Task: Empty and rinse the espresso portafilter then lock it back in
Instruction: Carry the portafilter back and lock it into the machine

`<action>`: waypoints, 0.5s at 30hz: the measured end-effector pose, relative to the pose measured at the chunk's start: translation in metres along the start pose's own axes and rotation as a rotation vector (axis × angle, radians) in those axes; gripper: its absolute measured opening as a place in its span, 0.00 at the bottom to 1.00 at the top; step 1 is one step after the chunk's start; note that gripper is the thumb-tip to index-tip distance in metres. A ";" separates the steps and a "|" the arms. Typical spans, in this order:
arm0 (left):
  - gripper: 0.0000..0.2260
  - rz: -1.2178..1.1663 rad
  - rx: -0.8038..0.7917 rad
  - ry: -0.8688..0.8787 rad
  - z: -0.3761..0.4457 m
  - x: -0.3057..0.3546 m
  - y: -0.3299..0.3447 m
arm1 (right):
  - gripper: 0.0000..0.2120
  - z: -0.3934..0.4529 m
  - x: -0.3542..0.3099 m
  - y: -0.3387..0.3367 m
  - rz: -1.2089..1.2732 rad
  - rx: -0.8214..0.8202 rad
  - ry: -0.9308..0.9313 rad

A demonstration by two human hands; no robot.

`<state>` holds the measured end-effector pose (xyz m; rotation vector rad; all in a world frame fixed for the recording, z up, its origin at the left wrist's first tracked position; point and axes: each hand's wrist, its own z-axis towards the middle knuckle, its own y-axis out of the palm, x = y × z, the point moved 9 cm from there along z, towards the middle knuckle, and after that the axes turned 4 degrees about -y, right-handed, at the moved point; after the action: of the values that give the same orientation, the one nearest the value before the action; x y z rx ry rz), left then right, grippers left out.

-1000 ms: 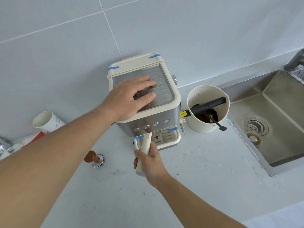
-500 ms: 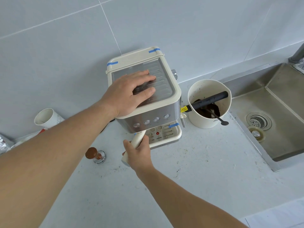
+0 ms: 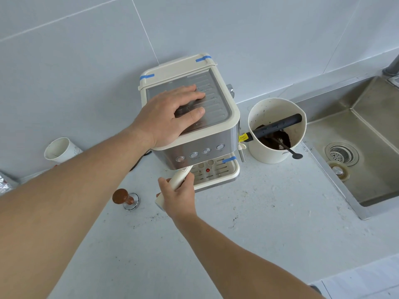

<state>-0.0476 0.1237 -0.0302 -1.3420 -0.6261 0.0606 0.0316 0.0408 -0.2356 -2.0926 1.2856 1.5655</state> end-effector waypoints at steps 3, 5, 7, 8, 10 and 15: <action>0.21 -0.017 -0.005 -0.003 0.000 -0.001 0.001 | 0.18 0.002 0.001 0.002 0.012 0.007 -0.002; 0.21 -0.025 -0.007 -0.012 0.001 -0.002 0.001 | 0.17 0.000 -0.001 0.001 0.030 -0.019 0.002; 0.22 -0.028 -0.011 -0.017 0.001 -0.004 0.001 | 0.16 -0.003 -0.002 -0.002 0.046 -0.057 -0.004; 0.22 -0.030 -0.011 -0.019 0.001 -0.004 0.002 | 0.16 -0.004 -0.003 -0.004 0.044 -0.073 -0.013; 0.22 -0.030 -0.012 -0.021 0.001 -0.004 0.002 | 0.15 -0.006 -0.003 -0.010 0.033 -0.102 -0.033; 0.23 -0.033 -0.015 -0.030 0.001 -0.006 0.003 | 0.13 -0.006 0.000 -0.022 0.029 -0.156 -0.030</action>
<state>-0.0517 0.1234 -0.0353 -1.3468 -0.6751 0.0497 0.0521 0.0498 -0.2394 -2.1410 1.2258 1.7546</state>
